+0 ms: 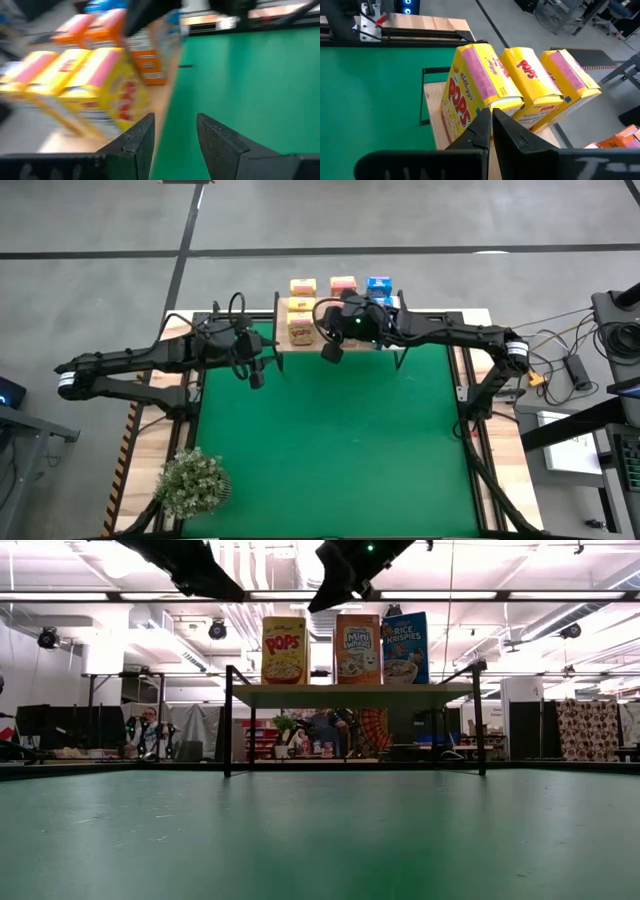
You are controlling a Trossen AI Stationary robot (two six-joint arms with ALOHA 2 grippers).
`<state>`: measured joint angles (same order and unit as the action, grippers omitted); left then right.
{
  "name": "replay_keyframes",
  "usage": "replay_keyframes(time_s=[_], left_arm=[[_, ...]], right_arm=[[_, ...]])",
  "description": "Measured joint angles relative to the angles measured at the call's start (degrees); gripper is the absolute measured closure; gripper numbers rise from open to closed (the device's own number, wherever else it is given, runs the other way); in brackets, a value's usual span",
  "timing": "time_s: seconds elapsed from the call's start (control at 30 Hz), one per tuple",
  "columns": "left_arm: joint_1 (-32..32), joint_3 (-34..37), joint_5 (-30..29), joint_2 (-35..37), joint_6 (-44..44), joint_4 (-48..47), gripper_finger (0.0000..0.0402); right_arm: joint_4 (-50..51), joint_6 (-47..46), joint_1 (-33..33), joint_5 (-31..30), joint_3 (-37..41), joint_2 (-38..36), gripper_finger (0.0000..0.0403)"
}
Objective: Stack cereal on shelf
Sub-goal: Put the yellow cereal box on the shelf aligned with the other yellow cereal boxes
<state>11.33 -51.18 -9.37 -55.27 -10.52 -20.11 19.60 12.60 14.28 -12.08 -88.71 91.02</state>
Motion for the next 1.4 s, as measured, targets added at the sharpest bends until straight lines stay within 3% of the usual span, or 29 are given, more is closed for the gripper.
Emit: replay_keyframes(time_s=[0.2,0.6,1.4], left_arm=[[1.3,0.0,-12.3,-2.9,-6.2,2.8,0.028],[8.2,-0.4,-12.2,-10.4,-11.0,7.7,0.0396],[8.3,-0.5,-12.6,-12.0,-11.1,11.1,0.0401]], right_arm=[[1.1,0.9,-0.5,0.0,0.0,-1.5,0.0394],[4.6,1.6,-0.8,0.0,0.0,-2.8,0.0394],[4.5,2.0,-0.8,0.0,0.1,-2.8,0.0394]])
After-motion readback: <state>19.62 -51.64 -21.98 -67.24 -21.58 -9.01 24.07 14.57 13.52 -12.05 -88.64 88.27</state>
